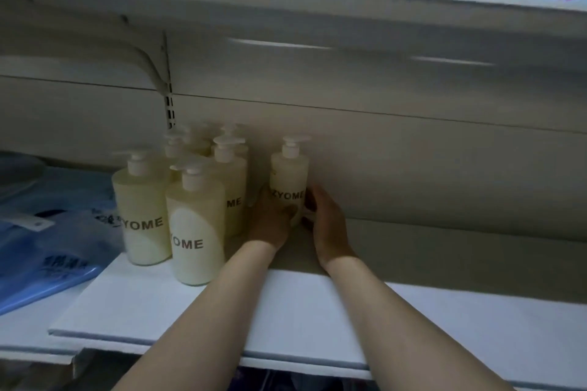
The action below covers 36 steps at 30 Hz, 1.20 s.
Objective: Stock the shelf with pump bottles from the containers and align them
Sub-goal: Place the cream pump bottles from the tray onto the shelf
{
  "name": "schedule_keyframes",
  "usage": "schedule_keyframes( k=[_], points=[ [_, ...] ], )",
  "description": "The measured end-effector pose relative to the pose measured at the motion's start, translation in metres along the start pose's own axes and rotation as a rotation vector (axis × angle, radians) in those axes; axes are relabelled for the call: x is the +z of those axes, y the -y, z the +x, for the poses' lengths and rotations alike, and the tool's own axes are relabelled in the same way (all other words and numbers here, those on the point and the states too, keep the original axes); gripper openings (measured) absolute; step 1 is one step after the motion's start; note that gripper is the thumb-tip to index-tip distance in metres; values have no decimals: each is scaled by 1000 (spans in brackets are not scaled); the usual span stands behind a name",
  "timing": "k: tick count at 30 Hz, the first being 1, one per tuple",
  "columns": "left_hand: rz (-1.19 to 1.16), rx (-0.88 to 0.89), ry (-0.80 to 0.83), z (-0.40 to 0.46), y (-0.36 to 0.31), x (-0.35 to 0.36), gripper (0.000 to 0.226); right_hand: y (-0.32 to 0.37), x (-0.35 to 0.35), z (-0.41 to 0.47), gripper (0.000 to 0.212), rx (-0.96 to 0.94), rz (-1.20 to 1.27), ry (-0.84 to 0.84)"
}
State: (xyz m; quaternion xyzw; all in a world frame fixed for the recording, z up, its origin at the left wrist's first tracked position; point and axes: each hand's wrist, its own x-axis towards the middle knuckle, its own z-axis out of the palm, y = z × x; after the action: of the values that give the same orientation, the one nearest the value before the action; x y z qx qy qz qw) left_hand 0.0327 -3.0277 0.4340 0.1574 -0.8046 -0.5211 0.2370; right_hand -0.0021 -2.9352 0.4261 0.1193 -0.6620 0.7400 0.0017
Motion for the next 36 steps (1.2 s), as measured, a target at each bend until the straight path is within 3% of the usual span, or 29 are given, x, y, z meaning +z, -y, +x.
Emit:
schedule_keyframes(
  k=[5,10,17,36],
  points=[
    [-16,-70,-42,-13,0,0,66,-2,-1,-3,28,15,25,-103],
    [-1,-95,-86,-13,-4,-2,57,-3,-1,-1,50,-1,67,-48],
    [13,-87,-101,-13,-6,-2,34,-11,-2,5,27,51,53,135],
    [65,-78,-65,-7,-3,5,41,-20,1,17,35,63,-65,168]
  ],
)
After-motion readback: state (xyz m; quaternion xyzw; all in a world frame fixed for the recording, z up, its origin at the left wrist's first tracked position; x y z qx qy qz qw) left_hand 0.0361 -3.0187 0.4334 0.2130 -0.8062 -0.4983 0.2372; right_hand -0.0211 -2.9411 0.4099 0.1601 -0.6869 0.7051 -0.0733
